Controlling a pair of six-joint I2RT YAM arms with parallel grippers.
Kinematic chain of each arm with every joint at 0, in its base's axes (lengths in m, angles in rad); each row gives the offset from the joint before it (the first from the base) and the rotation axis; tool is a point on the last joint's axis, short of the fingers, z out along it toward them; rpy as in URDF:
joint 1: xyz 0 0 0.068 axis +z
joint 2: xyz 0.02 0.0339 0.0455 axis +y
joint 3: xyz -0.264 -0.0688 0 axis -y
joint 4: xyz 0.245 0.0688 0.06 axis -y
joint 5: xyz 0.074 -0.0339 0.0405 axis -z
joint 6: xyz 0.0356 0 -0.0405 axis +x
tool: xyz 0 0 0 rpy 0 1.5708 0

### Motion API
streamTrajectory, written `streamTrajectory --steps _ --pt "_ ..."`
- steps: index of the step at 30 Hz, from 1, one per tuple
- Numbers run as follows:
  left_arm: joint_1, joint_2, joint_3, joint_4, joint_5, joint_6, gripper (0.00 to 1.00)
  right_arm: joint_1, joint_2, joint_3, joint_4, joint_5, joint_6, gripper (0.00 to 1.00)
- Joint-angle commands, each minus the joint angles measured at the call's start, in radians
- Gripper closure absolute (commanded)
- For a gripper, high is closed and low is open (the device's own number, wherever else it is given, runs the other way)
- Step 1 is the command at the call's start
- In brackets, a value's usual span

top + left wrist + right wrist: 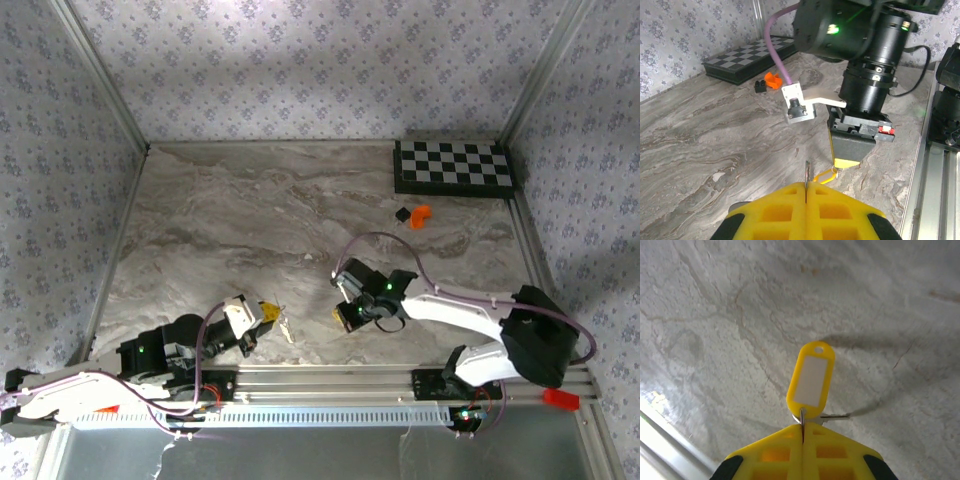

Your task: Put the keys on the keyring

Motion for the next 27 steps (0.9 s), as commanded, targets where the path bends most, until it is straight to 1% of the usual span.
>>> streamTrajectory --steps 1,5,8,11,16,20,21,23,24,27 --pt "0.004 -0.014 0.025 0.043 -0.017 0.005 1.00 0.064 -0.048 -0.067 0.127 0.252 0.047 1.00" --pt "0.005 -0.036 0.021 0.048 -0.016 0.005 1.00 0.109 -0.081 -0.172 0.261 0.341 0.045 1.00" --pt "0.004 -0.041 0.018 0.050 -0.014 0.006 1.00 0.134 -0.117 -0.263 0.401 0.373 0.019 1.00" --pt "0.005 -0.039 0.019 0.049 -0.017 0.007 1.00 0.139 -0.142 -0.338 0.510 0.378 0.001 1.00" --pt "0.005 -0.046 0.020 0.052 -0.022 0.009 1.00 0.155 -0.159 -0.378 0.564 0.384 -0.029 1.00" --pt "0.005 -0.089 0.016 0.045 -0.040 0.018 1.00 0.160 -0.149 -0.382 0.545 0.390 -0.027 0.99" --pt "0.004 -0.096 0.016 0.042 -0.046 0.018 1.00 0.164 -0.149 -0.381 0.539 0.390 -0.024 0.97" --pt "0.005 -0.101 0.015 0.033 -0.051 0.015 1.00 0.164 -0.153 -0.369 0.503 0.388 -0.016 0.87" --pt "0.004 -0.099 0.014 0.032 -0.048 0.014 1.00 0.164 -0.157 -0.362 0.484 0.385 -0.016 0.84" --pt "0.004 -0.068 0.014 0.026 -0.041 0.013 1.00 0.163 -0.179 -0.331 0.398 0.373 -0.001 0.70"
